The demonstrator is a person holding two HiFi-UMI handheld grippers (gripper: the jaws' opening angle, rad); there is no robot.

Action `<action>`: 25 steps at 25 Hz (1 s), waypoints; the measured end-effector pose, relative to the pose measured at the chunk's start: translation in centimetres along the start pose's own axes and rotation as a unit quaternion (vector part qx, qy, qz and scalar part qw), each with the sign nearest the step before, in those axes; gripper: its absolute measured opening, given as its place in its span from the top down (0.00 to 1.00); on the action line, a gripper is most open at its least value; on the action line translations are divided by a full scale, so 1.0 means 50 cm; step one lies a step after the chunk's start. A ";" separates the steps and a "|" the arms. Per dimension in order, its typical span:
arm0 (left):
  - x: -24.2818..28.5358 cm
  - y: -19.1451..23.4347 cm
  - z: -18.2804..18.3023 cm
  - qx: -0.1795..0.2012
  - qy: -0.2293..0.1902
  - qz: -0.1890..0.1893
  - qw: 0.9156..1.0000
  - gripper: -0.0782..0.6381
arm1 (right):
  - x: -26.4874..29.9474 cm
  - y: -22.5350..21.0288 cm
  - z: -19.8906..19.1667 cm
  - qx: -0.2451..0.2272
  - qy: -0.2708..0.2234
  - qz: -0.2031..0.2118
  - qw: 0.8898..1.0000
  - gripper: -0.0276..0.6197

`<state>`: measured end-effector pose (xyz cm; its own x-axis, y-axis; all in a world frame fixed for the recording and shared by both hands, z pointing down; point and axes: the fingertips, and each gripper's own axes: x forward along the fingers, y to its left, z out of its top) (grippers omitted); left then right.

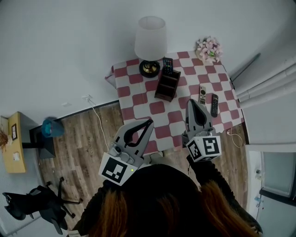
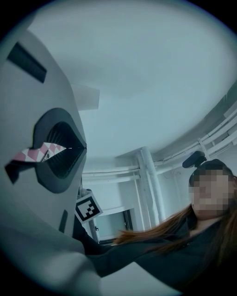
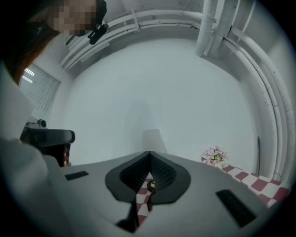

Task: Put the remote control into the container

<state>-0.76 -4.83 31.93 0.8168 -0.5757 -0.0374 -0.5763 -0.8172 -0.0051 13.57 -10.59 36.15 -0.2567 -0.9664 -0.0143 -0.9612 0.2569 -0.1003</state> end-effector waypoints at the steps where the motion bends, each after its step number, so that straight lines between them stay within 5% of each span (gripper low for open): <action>1: 0.001 -0.003 0.001 0.002 -0.004 -0.004 1.000 0.88 | -0.016 0.012 0.004 -0.007 -0.001 0.006 1.000 0.93; 8: 0.016 -0.011 -0.013 0.011 0.008 -0.013 1.000 0.88 | -0.089 0.077 0.001 -0.058 0.021 0.037 0.997 0.93; 25: 0.027 -0.021 -0.032 0.001 0.020 -0.022 1.000 0.88 | -0.101 0.104 0.013 -0.048 0.029 0.049 0.997 0.93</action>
<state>0.99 -4.77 33.49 0.8418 -0.5399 0.0030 -0.5398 -0.8417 -0.0086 9.93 -4.35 35.04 -0.3532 -0.9348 0.0384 -0.9355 0.3532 -0.0050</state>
